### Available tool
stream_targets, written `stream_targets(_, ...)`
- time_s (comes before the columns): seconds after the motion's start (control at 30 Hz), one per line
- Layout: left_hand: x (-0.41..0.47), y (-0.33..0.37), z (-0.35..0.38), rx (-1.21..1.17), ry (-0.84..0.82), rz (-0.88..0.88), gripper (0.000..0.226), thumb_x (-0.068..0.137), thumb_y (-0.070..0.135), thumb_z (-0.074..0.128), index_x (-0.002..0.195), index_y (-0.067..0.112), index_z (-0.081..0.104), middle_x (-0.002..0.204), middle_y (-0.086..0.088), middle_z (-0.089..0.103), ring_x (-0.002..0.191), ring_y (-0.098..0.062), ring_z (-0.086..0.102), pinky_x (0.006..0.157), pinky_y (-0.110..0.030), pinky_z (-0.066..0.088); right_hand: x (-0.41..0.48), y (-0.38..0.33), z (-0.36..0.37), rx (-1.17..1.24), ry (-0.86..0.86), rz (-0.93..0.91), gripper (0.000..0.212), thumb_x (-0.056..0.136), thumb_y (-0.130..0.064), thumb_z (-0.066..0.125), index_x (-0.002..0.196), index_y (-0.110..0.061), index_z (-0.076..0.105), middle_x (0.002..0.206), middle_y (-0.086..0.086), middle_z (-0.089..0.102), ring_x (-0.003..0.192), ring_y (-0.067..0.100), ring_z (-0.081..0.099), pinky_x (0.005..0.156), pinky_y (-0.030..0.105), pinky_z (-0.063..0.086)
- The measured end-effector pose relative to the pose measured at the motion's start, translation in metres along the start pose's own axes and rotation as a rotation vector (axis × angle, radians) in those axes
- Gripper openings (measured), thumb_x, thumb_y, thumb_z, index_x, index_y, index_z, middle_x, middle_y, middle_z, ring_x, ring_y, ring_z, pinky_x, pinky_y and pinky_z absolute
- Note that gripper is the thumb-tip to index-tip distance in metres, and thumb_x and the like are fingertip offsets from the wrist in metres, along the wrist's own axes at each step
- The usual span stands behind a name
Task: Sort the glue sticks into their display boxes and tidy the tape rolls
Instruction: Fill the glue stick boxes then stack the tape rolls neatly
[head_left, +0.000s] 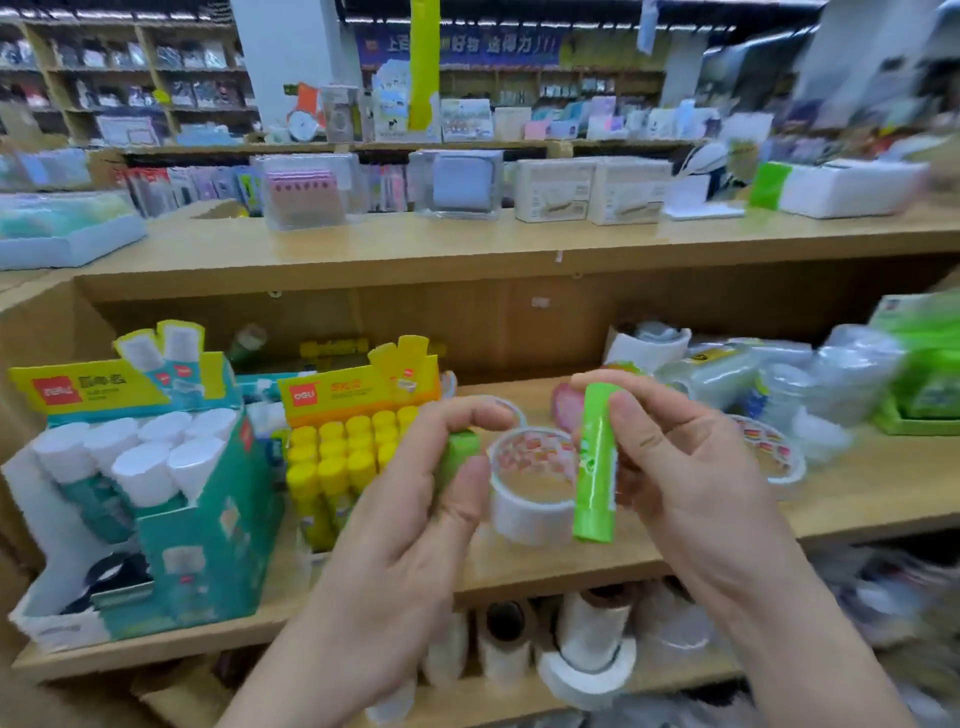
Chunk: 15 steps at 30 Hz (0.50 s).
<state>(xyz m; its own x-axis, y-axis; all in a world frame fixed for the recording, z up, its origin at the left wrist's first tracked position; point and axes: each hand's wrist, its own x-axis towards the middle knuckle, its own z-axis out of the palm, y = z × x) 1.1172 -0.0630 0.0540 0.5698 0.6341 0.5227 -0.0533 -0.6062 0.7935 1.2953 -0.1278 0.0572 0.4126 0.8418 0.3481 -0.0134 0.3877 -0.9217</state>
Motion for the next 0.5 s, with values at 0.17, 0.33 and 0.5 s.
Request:
stream_targets(0.17,0.040,0.008,0.079,-0.163,-0.137,-0.009,0.026,0.085,0.029,0.064,0.109,0.037,0.060,0.098,0.004,0.071,0.095,-0.017,0.068,0.085,-0.036,0.053,0.000,-0.027,-0.095,-0.027,0.104,-0.058,0.027,0.078,-0.037,0.064,0.098,-0.022,0.074,0.079,0.003,0.066,0.075,0.020,0.060,0.067,0.032,0.053)
stream_targets(0.33,0.088,0.016,0.177,-0.074,-0.144,0.052,0.026,0.077,0.044,0.067,0.101,0.034,0.069,0.101,0.008,0.071,0.098,-0.012,0.065,0.086,-0.032,0.050,0.011,-0.048,-0.213,-0.186,0.229,-0.184,0.020,0.081,-0.023,0.063,0.098,-0.019,0.073,0.084,0.005,0.064,0.073,0.012,0.055,0.062,0.021,0.049)
stream_targets(0.5,0.129,0.027,0.267,-0.020,-0.055,0.113,0.027,0.075,0.046,0.067,0.099,0.034,0.069,0.091,0.008,0.066,0.081,-0.009,0.061,0.069,-0.026,0.049,0.030,-0.067,-0.326,-0.435,0.416,-0.279,0.029,0.088,0.004,0.062,0.097,-0.024,0.065,0.098,0.006,0.068,0.080,0.009,0.064,0.071,0.021,0.054)
